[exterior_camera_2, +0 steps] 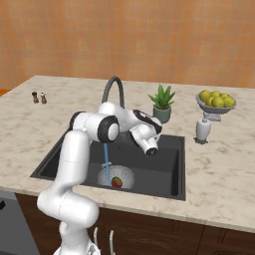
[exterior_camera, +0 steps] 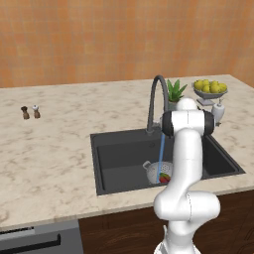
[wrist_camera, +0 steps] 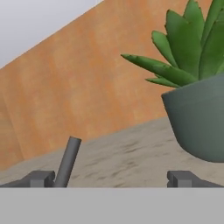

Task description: Put the colander in the sink, put the mango in the colander, and turn on the sink faucet and pour water over the colander.

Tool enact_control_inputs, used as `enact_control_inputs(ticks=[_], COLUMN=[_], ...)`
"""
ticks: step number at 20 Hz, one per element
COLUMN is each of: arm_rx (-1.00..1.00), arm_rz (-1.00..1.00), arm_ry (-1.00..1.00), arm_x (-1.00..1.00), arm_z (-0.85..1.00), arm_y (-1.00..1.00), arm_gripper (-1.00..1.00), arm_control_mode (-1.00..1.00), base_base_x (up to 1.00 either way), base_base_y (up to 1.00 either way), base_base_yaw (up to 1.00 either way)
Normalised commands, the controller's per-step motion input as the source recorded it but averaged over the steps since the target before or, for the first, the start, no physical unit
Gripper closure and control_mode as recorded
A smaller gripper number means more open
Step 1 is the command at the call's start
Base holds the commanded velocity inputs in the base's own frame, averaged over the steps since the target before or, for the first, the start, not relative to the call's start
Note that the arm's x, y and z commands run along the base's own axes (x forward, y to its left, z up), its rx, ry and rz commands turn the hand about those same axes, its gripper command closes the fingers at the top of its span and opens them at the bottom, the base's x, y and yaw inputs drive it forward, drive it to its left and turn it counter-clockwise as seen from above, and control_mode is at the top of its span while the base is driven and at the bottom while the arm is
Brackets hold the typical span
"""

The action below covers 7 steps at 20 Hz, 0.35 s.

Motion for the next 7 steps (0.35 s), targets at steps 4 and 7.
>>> enact_control_inputs(ticks=[4,7], arm_rx=[0.03,0.01], arm_rz=[0.00,0.00], arm_ry=[0.00,0.00], arm_x=[0.00,0.00], arm_z=[-0.03,-0.05], arm_y=[-0.94,-0.88], arm_gripper=[-1.00,-1.00], arm_control_mode=[-1.00,-1.00], base_base_x=[0.00,0.00], base_base_y=[0.00,0.00], base_base_yaw=[0.00,0.00])
